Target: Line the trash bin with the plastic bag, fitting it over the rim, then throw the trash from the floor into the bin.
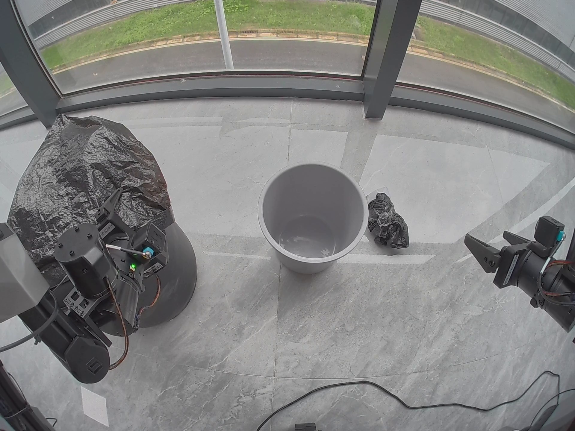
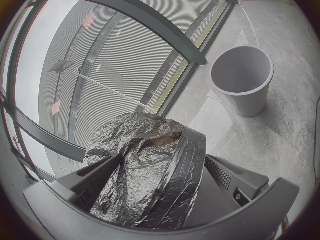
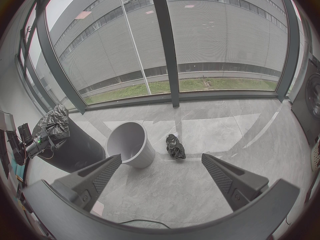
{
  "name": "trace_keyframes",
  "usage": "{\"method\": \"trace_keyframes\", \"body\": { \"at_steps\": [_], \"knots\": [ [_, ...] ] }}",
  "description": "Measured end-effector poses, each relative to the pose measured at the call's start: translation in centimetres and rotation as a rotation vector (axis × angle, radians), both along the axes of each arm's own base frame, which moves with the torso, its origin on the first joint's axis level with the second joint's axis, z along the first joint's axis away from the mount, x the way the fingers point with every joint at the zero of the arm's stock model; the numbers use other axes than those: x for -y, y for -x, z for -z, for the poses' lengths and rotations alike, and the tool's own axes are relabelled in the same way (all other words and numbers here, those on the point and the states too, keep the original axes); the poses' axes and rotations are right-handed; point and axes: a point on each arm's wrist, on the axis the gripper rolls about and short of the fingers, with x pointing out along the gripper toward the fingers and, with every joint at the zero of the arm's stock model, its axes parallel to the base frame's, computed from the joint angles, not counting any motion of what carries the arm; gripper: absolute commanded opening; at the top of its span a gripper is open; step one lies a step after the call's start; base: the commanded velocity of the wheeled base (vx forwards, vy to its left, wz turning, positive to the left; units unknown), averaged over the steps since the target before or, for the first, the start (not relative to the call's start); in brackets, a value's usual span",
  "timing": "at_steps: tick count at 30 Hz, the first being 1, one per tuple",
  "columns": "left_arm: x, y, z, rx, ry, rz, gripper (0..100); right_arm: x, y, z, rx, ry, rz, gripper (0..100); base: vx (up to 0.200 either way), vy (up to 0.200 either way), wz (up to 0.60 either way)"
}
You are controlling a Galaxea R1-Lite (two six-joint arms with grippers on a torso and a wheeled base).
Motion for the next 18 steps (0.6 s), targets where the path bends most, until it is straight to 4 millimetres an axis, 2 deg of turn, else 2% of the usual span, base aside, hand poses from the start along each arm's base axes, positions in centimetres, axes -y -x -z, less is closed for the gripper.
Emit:
{"method": "trace_keyframes", "body": {
  "at_steps": [18],
  "knots": [
    [-0.1, 0.2, -1.1, 0.042, 0.025, -0.003, 100, 0.0, 0.0, 0.1, -0.004, 0.001, 0.0, 100, 0.0, 0.0, 0.0]
  ]
}}
